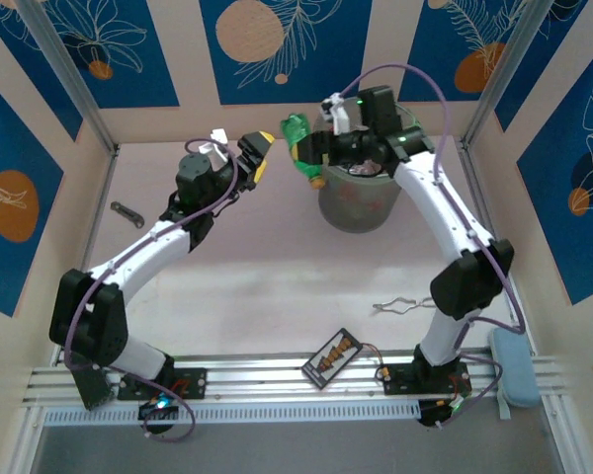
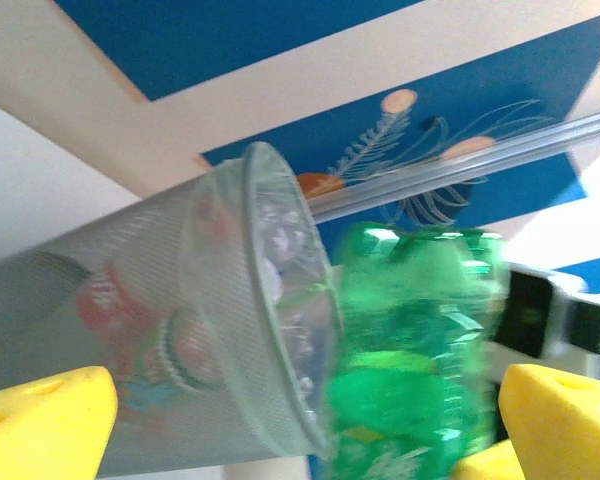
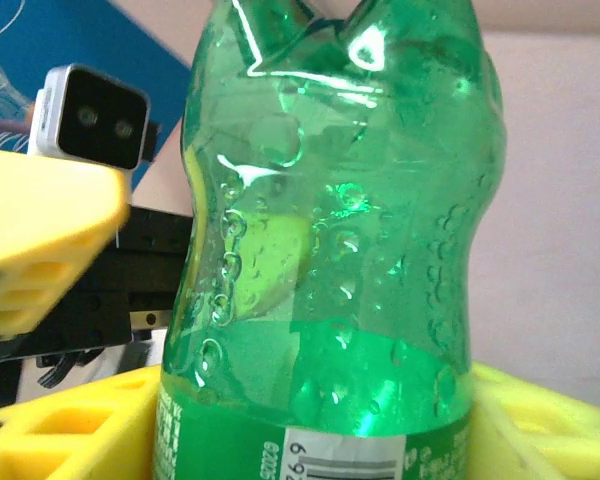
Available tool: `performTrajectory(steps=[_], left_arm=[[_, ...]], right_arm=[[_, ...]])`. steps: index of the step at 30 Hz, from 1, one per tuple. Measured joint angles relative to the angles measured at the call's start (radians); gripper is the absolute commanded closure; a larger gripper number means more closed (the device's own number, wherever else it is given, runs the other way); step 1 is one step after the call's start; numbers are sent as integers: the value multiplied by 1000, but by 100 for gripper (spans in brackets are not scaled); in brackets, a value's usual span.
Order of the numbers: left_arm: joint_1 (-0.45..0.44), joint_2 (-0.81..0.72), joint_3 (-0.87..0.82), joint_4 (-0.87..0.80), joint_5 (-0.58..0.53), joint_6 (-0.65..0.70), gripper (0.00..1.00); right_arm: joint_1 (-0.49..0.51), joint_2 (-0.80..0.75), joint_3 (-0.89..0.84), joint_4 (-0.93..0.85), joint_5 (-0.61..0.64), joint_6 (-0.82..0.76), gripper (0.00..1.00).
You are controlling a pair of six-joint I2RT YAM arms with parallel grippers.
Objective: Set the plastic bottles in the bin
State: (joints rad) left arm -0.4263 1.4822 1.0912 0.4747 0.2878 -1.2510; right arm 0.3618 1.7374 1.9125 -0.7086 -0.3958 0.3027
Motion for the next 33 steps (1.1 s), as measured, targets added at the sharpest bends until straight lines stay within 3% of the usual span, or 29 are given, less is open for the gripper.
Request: performTrajectory(steps=[7, 11, 17, 24, 33], left_arm=[[-50, 87, 316, -348, -111, 260, 3], [-82, 216, 529, -490, -156, 385, 3], [-127, 384, 698, -645, -208, 501, 4], [-178, 520, 854, -793, -260, 579, 4], [-181, 523, 855, -832, -294, 603, 5]], right_arm=[[-149, -92, 122, -123, 248, -15, 45], [-201, -47, 197, -199, 423, -15, 45], [-226, 81, 262, -267, 589, -1, 45], [-229, 179, 309, -313, 632, 38, 43], [-227, 187, 320, -357, 632, 48, 25]])
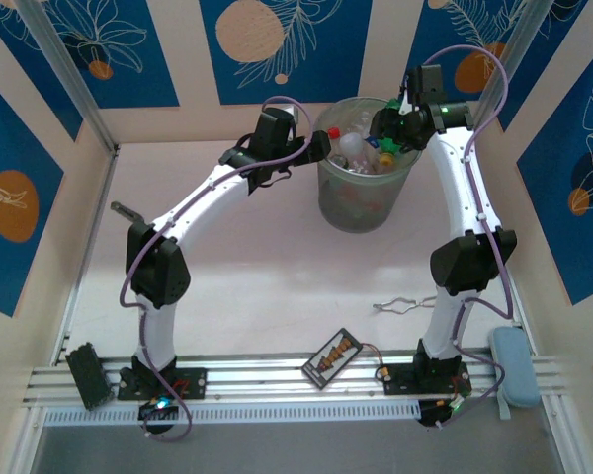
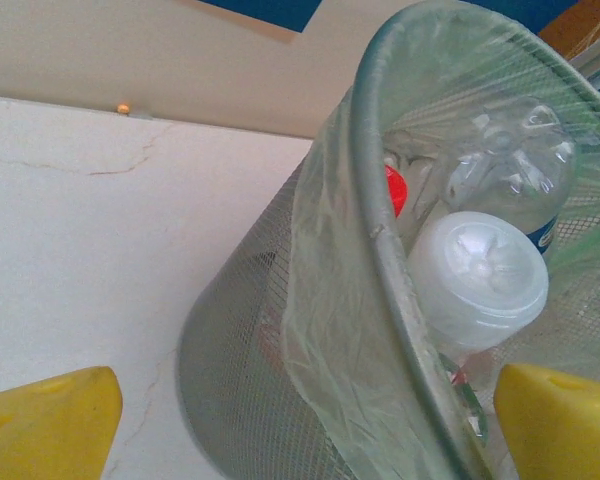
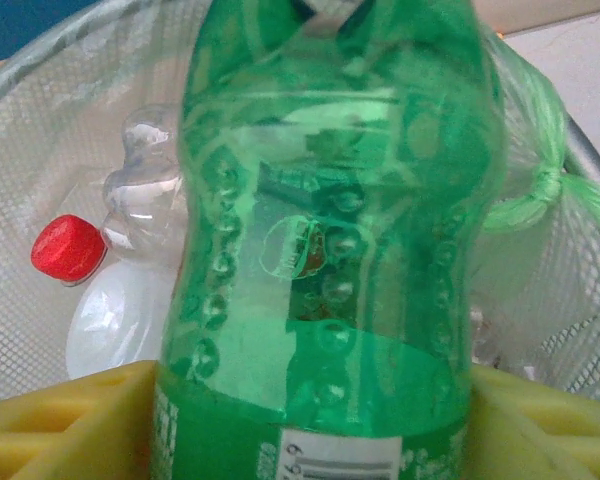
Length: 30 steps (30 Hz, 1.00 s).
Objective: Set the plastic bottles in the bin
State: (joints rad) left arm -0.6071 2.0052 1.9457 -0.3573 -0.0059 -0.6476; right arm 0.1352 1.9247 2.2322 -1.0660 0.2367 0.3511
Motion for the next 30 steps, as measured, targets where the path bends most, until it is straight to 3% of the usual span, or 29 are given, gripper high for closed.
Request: performTrajectory(steps=[4, 10, 15, 23, 30], left_arm=[[0, 0, 0, 0, -3, 1, 5], [0, 0, 0, 1, -4, 2, 5], [0, 0, 0, 1, -4, 2, 5], [0, 0, 0, 1, -11, 2, 6], [0, 0, 0, 3, -15, 2, 6]], right_arm=[[-4, 0, 74, -24, 5, -18, 27], [-11, 8, 170, -27, 5, -50, 44], [-7, 57, 191, -33, -6, -67, 52], [28, 45, -82, 55, -37, -54, 52], [9, -2, -52, 64, -45, -59, 45]])
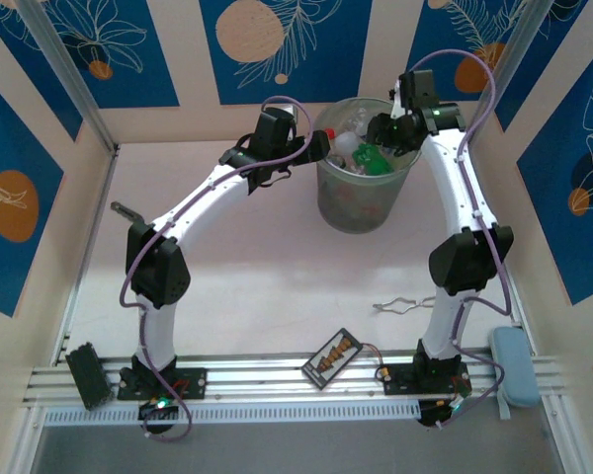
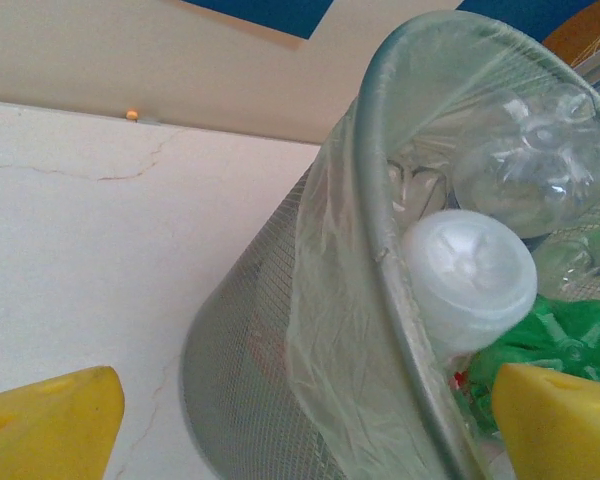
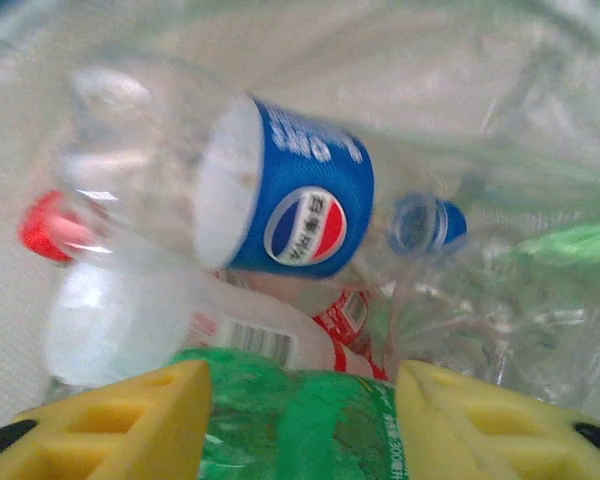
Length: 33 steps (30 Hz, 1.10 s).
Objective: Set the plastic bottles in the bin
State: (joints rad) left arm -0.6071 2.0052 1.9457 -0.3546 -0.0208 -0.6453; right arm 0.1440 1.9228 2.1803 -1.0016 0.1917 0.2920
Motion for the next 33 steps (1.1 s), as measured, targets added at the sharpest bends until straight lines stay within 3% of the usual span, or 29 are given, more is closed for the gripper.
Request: performTrajectory(steps=[8, 14, 24, 33], left_arm=[[1, -28, -2, 3, 1, 1, 1], [16, -164, -81, 27, -6, 18, 0], [135, -497, -430, 71, -75, 29, 0], [175, -591, -582, 77, -106, 16, 0]], right_arm=[[-132, -73, 54, -3, -40, -2, 42], [-227, -79, -4, -6, -84, -3, 49], [-238, -77, -99, 21, -219, 1, 54], [-235, -62, -129, 51, -271, 1, 60]])
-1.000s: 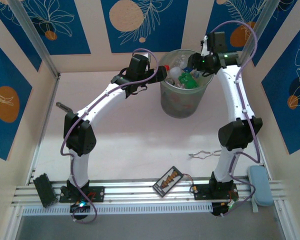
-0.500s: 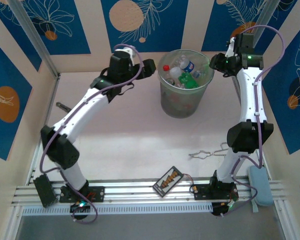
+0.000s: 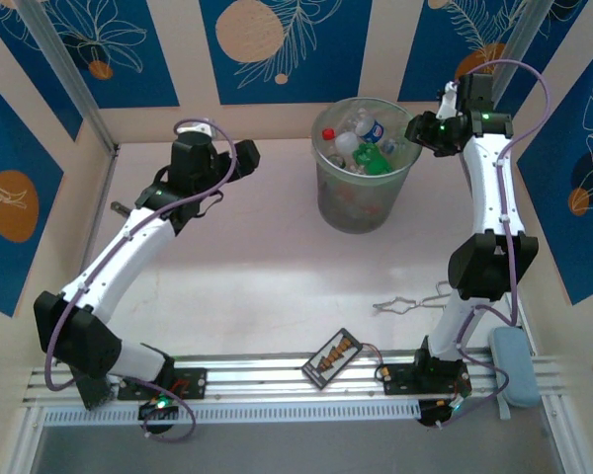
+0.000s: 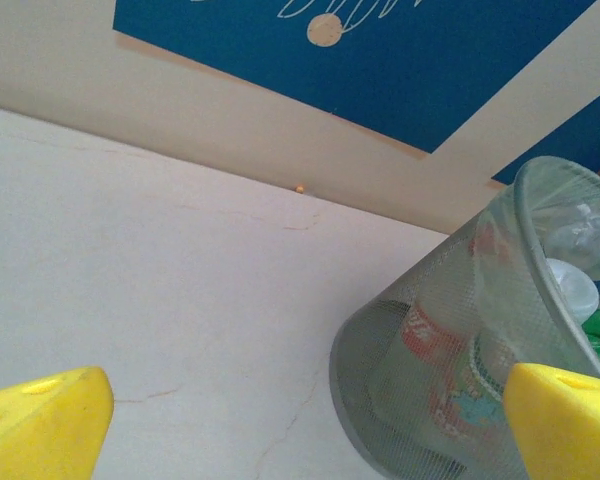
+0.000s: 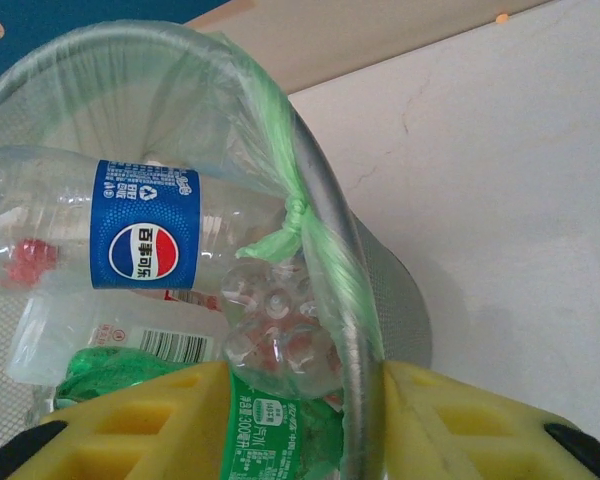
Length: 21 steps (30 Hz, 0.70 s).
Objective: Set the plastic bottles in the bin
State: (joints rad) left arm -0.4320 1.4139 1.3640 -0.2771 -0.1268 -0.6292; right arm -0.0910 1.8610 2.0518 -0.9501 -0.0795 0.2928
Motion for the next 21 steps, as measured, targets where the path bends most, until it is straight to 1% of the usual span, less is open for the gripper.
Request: performTrajectory(steps=[5, 9, 14, 19, 20, 21], left_arm=[[10, -19, -21, 0, -9, 0, 0], [21, -50, -48, 0, -19, -1, 0], [33, -88, -81, -23, -50, 7, 0], [49, -134, -129, -88, -106, 33, 0], [55, -145, -141, -98, -111, 35, 0], [62, -156, -155, -110, -117, 37, 0]], right_arm=[[20, 0, -54, 39, -32, 5, 60], [63, 0, -98, 87, -68, 4, 60], [152, -3, -137, 140, -122, 18, 60], [272, -5, -143, 170, -144, 57, 59], [290, -5, -143, 171, -146, 60, 59], [311, -5, -143, 171, -152, 69, 56]])
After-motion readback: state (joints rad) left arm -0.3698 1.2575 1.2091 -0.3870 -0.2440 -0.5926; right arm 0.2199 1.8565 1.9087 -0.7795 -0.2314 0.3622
